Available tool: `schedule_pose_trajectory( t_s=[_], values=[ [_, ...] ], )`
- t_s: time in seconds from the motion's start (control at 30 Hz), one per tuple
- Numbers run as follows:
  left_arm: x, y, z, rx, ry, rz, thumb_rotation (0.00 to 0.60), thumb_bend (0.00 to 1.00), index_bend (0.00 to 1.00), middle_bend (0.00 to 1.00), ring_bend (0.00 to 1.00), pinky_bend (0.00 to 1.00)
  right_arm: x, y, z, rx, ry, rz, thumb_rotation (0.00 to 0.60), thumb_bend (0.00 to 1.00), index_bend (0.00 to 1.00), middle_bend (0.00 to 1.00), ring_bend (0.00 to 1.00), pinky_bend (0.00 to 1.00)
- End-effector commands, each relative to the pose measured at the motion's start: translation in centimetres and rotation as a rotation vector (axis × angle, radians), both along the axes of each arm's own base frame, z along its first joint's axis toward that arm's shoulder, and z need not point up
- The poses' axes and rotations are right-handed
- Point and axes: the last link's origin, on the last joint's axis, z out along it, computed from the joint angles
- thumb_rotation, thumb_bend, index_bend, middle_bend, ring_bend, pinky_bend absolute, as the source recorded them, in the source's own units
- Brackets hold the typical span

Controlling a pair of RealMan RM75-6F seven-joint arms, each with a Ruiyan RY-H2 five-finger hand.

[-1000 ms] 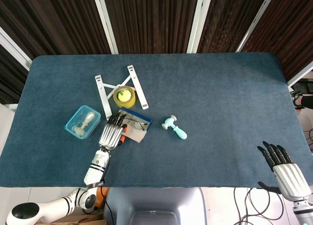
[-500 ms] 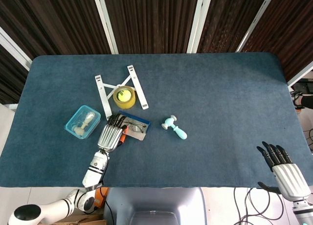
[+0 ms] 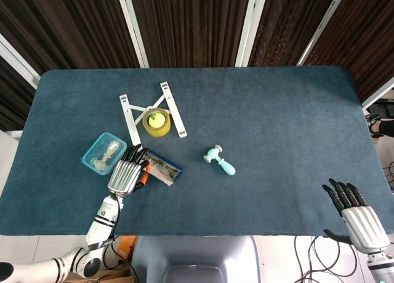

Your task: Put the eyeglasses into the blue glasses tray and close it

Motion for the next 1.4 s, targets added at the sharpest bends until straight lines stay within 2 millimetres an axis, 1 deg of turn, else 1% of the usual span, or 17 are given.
schedule_pose_trajectory(
  t_s=[0.03, 0.3, 0.7, 1.03, 1.1, 1.17, 1.2, 1.3, 1.4],
  values=[
    [0.0, 0.4, 0.5, -0.001, 0.024, 0.032, 0.600, 0.47, 0.67, 0.15, 0.07, 0.13, 0.1, 0.1, -0.1, 0.004, -0.001, 0.003, 0.600, 0.18, 0.00, 0.00, 0.00, 0.00],
    [1.1, 2.2, -0.5, -0.008, 0.073, 0.081, 0.600, 0.46, 0.67, 0.15, 0.07, 0.13, 0.0, 0.0, 0.0, 0.001, -0.007, 0.002, 0.600, 0.18, 0.00, 0.00, 0.00, 0.00],
    [2.3, 3.7, -2.4, -0.026, 0.104, 0.105, 0.600, 0.46, 0.67, 0.15, 0.07, 0.13, -0.1, -0.1, 0.4, -0.006, -0.015, -0.005, 0.600, 0.18, 0.00, 0.00, 0.00, 0.00],
    [2.6, 4.4, -3.0, -0.030, 0.112, 0.116, 0.600, 0.43, 0.64, 0.15, 0.07, 0.13, -0.2, -0.2, 0.5, -0.007, -0.018, -0.007, 0.600, 0.18, 0.00, 0.00, 0.00, 0.00],
    [2.6, 4.6, -3.2, -0.035, 0.117, 0.120, 0.600, 0.42, 0.61, 0.15, 0.07, 0.13, -0.2, -0.2, 0.5, -0.008, -0.019, -0.007, 0.600, 0.18, 0.00, 0.00, 0.00, 0.00],
    [2.6, 4.7, -3.4, -0.043, 0.117, 0.127, 0.600, 0.41, 0.55, 0.14, 0.07, 0.13, -0.2, -0.2, 0.6, -0.010, -0.020, -0.006, 0.600, 0.18, 0.00, 0.00, 0.00, 0.00],
    [2.6, 4.8, -3.4, -0.044, 0.116, 0.126, 0.600, 0.41, 0.49, 0.13, 0.07, 0.13, -0.2, -0.2, 0.6, -0.010, -0.020, -0.007, 0.600, 0.18, 0.00, 0.00, 0.00, 0.00],
    [2.7, 4.9, -3.4, -0.034, 0.112, 0.120, 0.600, 0.40, 0.37, 0.12, 0.06, 0.13, -0.2, -0.2, 0.6, -0.011, -0.022, -0.007, 0.600, 0.18, 0.00, 0.00, 0.00, 0.00],
    [2.8, 5.0, -3.5, -0.028, 0.107, 0.116, 0.600, 0.39, 0.30, 0.10, 0.06, 0.13, -0.2, -0.2, 0.7, -0.011, -0.023, -0.007, 0.600, 0.18, 0.00, 0.00, 0.00, 0.00]
  ],
)
